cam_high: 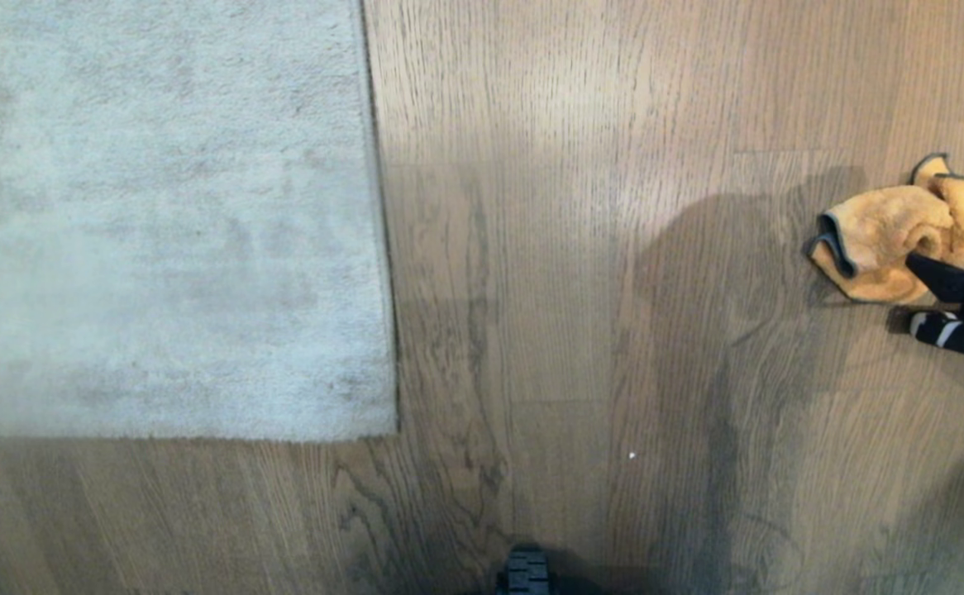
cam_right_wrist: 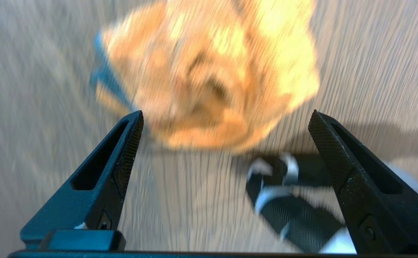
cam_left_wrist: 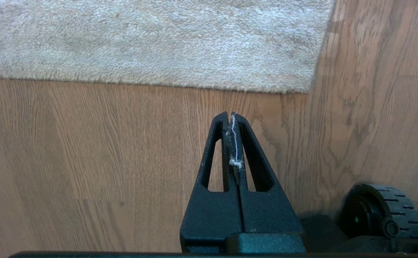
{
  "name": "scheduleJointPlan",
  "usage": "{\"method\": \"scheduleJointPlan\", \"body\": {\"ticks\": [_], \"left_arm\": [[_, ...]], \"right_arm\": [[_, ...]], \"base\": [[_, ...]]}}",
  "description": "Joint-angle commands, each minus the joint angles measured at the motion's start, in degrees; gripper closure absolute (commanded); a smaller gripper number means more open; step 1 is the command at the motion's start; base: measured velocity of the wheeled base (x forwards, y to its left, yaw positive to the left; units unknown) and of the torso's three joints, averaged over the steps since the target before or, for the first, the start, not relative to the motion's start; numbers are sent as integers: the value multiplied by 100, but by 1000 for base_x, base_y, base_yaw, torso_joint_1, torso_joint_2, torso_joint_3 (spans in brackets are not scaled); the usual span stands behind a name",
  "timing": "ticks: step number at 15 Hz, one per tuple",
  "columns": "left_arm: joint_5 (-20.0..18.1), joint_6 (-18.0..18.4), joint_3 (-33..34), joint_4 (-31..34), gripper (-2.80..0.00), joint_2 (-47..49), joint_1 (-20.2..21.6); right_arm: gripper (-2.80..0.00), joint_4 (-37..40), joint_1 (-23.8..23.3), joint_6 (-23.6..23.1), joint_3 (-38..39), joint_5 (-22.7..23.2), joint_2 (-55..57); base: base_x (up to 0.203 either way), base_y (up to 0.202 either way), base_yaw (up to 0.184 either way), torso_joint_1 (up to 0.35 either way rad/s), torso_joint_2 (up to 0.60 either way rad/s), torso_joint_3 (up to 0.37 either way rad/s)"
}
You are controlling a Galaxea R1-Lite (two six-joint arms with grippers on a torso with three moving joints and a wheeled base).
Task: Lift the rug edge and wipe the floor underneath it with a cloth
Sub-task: Pick up the rag
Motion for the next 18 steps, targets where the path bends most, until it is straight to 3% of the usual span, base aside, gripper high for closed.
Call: {"method": "scheduleJointPlan", "body": {"ticks": [1,5,18], "left_arm": [[2,-6,0,-1,0,0,0],[2,-6,0,-1,0,0,0],[2,-6,0,-1,0,0,0]], "right_arm": [[-280,-173,-46,127,-195,5,327],[-280,-302,-273,301,-371,29,666],[-280,-678,-407,776,-1146,31,1501]], "base": [[0,0,0,0,0,0],[0,0,0,0,0,0],[0,0,0,0,0,0]]}}
